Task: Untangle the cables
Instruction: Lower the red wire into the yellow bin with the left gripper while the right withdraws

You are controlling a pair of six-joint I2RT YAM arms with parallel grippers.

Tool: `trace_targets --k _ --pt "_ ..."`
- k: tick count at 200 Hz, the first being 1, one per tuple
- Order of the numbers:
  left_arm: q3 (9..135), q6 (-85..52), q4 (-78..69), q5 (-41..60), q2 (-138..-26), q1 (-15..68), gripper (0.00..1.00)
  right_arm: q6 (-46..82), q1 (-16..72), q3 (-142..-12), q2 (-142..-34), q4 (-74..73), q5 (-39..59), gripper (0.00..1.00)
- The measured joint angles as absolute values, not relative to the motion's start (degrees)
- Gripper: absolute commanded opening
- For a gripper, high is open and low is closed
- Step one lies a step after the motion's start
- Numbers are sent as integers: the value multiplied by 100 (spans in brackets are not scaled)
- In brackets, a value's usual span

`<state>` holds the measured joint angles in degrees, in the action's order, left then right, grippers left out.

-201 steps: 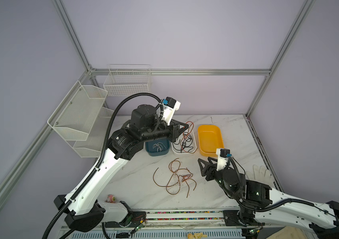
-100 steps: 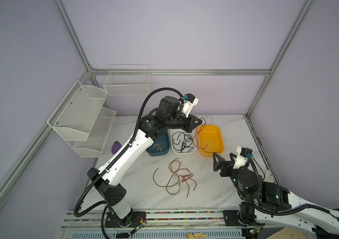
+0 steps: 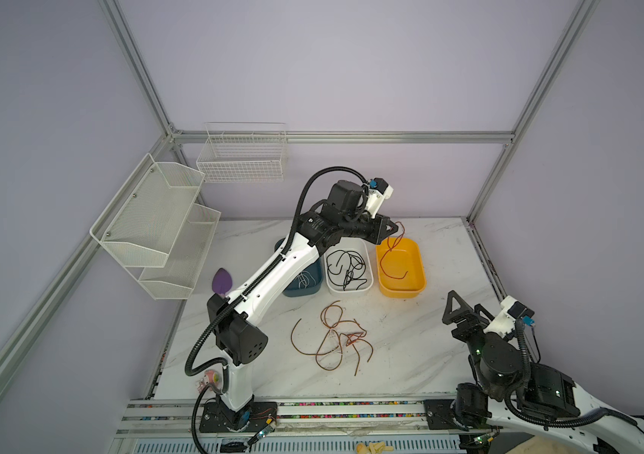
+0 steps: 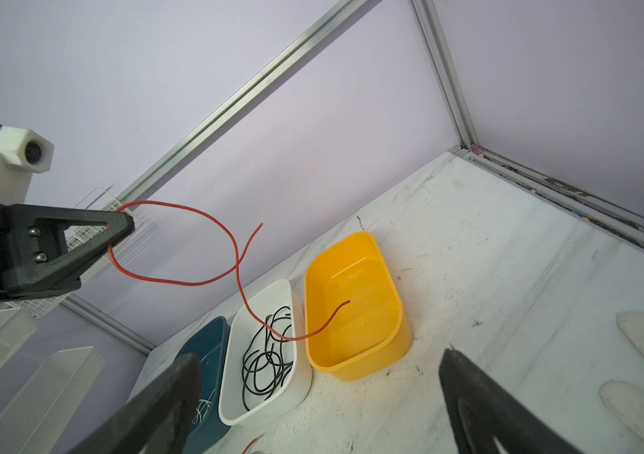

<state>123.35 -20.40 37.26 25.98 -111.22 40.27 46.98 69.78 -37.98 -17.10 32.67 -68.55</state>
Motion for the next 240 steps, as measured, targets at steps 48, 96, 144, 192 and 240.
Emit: trace_targets --k 48,96,144,192,240 --pt "12481 -2045 3468 2593 -11712 4053 0 4823 6978 -3758 -1881 3286 -7050 98" --pt "12752 -2043 3350 2561 -12313 4128 0 4950 6978 -3758 -2279 3387 -7102 98" --pt "12820 -2040 3350 2464 -12748 4187 0 4978 6978 -3758 -2213 3417 -7116 98" --pt "12855 -2040 3347 2335 -13131 4257 0 4971 6978 -3758 -2049 3411 -7113 98" --pt "12857 -2040 3347 2226 -13506 4379 0 4969 6978 -3758 -2049 3409 -7111 98"
